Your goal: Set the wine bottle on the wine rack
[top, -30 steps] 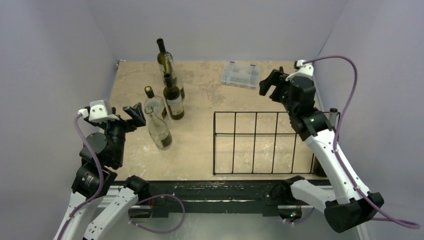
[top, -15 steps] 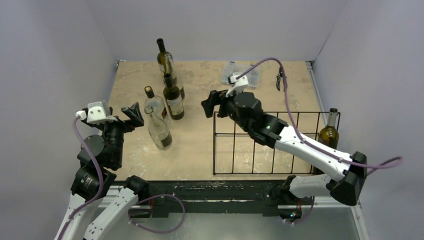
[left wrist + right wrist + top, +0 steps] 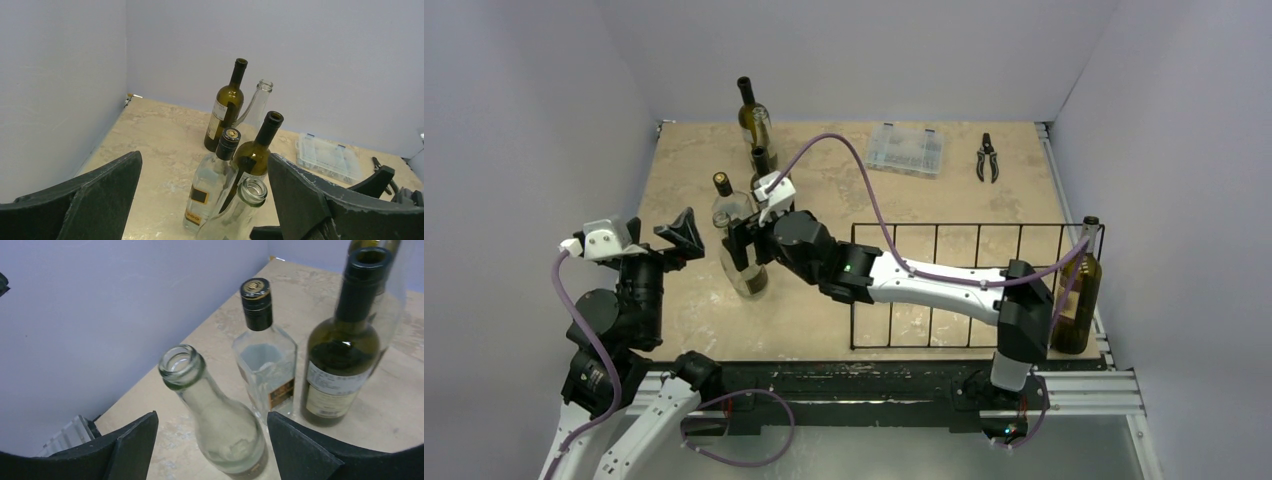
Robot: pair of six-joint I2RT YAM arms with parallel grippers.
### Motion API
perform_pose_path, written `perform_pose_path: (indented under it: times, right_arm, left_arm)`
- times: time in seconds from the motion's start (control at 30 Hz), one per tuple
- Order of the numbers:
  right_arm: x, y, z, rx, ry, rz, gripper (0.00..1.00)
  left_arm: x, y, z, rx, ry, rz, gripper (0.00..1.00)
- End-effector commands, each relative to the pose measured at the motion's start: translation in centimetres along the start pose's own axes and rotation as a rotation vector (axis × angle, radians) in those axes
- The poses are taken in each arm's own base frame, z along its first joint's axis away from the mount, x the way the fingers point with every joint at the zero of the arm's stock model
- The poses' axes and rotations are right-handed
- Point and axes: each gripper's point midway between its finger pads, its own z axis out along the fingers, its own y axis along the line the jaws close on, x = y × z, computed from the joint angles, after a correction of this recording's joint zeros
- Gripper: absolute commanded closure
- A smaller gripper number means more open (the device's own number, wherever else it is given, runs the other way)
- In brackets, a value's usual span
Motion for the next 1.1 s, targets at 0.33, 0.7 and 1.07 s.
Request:
perform_pose_path:
  times: [0.33, 0.7, 1.07]
  right_arm:
    - [-3.5, 2.9, 2.2, -0.040, -0.119, 0.048, 0.27]
    - [-1.1, 3.8, 4.4, -0.036, -0.055, 0.016, 0.33]
    - [0.9, 4.7, 5.8, -0.059, -0.005, 0.016, 0.52]
  left_arm:
    - [-0.9, -0.2, 0.2, 0.002, -0.030, -0.006, 0.03]
    - [-1.0, 0.0, 0.1, -0.005, -0.030, -0.008, 0.03]
    - [-1.0, -0.2, 0.1, 0.002, -0.032, -0.014, 0.03]
